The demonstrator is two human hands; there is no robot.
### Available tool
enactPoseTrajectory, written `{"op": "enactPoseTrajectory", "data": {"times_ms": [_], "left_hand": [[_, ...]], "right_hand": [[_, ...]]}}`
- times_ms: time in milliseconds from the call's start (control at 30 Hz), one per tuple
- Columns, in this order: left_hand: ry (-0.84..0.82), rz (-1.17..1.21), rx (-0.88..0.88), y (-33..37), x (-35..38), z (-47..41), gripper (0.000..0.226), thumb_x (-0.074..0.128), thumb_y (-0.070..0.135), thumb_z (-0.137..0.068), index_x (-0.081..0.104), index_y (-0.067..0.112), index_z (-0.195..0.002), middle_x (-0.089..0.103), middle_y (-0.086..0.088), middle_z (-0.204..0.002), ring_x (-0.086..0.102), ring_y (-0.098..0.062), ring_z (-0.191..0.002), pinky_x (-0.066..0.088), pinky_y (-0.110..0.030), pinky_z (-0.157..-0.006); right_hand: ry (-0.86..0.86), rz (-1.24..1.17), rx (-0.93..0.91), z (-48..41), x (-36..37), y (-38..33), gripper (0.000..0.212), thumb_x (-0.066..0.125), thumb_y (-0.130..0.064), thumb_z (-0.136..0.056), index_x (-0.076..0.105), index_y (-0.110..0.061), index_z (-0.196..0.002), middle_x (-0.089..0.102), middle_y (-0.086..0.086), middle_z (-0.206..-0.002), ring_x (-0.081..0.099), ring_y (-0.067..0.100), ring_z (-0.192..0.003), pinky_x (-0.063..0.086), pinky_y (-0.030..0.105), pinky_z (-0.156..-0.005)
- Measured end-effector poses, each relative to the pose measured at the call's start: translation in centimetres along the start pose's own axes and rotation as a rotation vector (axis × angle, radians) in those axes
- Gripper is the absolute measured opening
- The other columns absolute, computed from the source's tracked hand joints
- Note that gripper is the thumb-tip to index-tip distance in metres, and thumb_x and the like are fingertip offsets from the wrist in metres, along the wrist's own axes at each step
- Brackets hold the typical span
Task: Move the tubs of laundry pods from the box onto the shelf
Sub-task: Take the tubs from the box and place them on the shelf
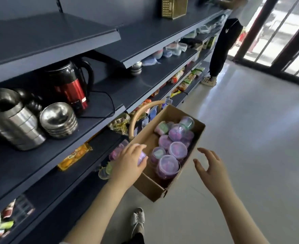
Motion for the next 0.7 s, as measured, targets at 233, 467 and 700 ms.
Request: {"op": "enactPoseTrajectory", "data": {"times_ms": [233,467,700], "left_hand": [[-0.109,0.192,-0.137,-2.7,6.5,-12.4,0.036,0.06,0.03,-0.092,0.056,0.018,-0.126,0.054,0.004,-0.128,0.055,-0.019,-0.114,0.049,-0.036,-0.091],[-0.159,0.526,-0.557,-8.3,19.3,-21.4,0.034,0.066,0.027,-0.089,0.057,0.022,-0.122,0.061,0.001,-0.111,0.059,-0.017,-0.107,0.048,-0.042,-0.097],[-0.153,0.732,-0.994,-11.4,32.2,-26.5,0.045,0.065,0.028,-0.09,0.049,0.019,-0.131,0.057,-0.008,-0.128,0.057,-0.018,-0.113,0.044,-0.023,-0.087]], "right_hand": [[-0.016,-0.177,0.206,-13.5,3.2,6.0,0.042,0.066,-0.017,-0.09,0.054,-0.015,-0.13,0.06,-0.003,-0.115,0.058,0.024,-0.111,0.048,0.039,-0.093],[-0.03,-0.33,0.425,-27.2,10.3,16.4,0.053,0.063,-0.023,-0.092,0.044,-0.017,-0.141,0.058,0.005,-0.127,0.06,0.021,-0.108,0.05,0.038,-0.094],[0.016,-0.549,0.674,-36.3,19.4,25.0,0.066,0.064,-0.039,-0.09,0.03,-0.035,-0.146,0.048,0.0,-0.137,0.051,0.014,-0.123,0.04,0.022,-0.093]]}}
Point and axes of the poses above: each hand's wrist, its own z-axis away from the middle knuckle, its own x-axis out of the palm, y = z × x, the point moved 3 cm from there along -z, towards the middle knuckle
